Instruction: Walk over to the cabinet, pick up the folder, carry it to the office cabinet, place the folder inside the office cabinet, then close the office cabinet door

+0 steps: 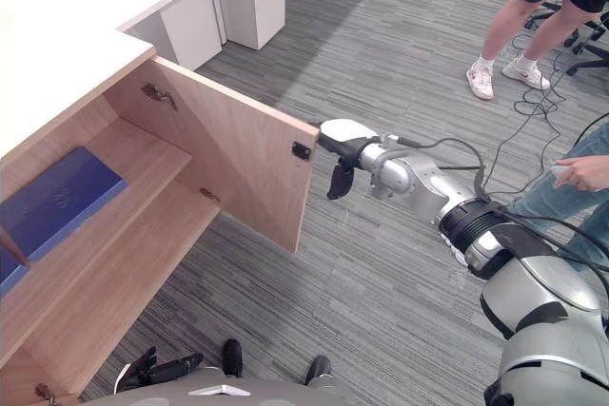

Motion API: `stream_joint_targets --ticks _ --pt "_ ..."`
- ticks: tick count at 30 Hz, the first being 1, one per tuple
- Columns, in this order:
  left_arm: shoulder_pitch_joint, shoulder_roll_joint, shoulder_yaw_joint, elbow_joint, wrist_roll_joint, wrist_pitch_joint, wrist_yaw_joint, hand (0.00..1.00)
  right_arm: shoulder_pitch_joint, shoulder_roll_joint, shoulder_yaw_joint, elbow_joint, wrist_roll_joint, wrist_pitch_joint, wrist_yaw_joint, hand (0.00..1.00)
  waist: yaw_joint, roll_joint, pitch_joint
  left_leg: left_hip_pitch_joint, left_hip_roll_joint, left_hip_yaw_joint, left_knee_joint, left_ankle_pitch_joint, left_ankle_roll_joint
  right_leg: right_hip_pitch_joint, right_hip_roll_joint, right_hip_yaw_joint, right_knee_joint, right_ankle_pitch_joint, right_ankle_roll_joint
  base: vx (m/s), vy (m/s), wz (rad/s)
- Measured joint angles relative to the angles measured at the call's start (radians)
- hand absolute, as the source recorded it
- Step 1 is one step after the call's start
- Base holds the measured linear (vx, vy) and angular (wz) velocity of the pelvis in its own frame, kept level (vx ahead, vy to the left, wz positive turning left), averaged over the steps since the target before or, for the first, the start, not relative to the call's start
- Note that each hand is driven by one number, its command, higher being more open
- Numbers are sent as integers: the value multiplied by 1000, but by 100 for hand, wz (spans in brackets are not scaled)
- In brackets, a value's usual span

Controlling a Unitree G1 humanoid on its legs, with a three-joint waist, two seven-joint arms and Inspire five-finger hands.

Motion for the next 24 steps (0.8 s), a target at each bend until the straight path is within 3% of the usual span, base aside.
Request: stream_joint_targets --ticks 4,9,13,15,19,24 --pt "-14 4 0 8 26 0 1 100 25 42 33 -104 12 -36 32 100 19 -8 -15 -7 27 -9 -1 9 -27 -4 33 -3 0 -15 -23 -17 -84 4" --pt "-18 6 2 9 26 0 11 100 72 252 71 -138 42 -59 58 100 58 -22 -44 -15 61 -38 -17 26 -55 -6 72 -28 0 -32 -50 36 -66 13" --pt "-29 6 3 10 29 1 26 100 81 428 90 -166 46 -61 50 100 88 -28 -48 -15 68 -45 -19 29 -59 -4 79 -28 0 -33 -50 47 9 5" --pt "-35 6 4 13 33 3 57 100 81 559 103 -183 43 -82 7 100 107 -40 -56 -15 67 -47 -18 29 -59 -3 78 -28 0 -33 -50 47 44 4" --pt "-35 11 5 18 49 3 87 100 80 729 112 -183 43 -95 -47 100 125 -68 -74 -15 63 -60 -16 29 -59 5 72 -30 0 -34 -50 16 50 11" --pt "-30 23 5 26 49 8 107 100 88 802 195 -144 34 -100 -61 100 130 -88 -88 -13 49 -86 -18 30 -60 19 57 -48 0 -40 -43 -22 58 16"
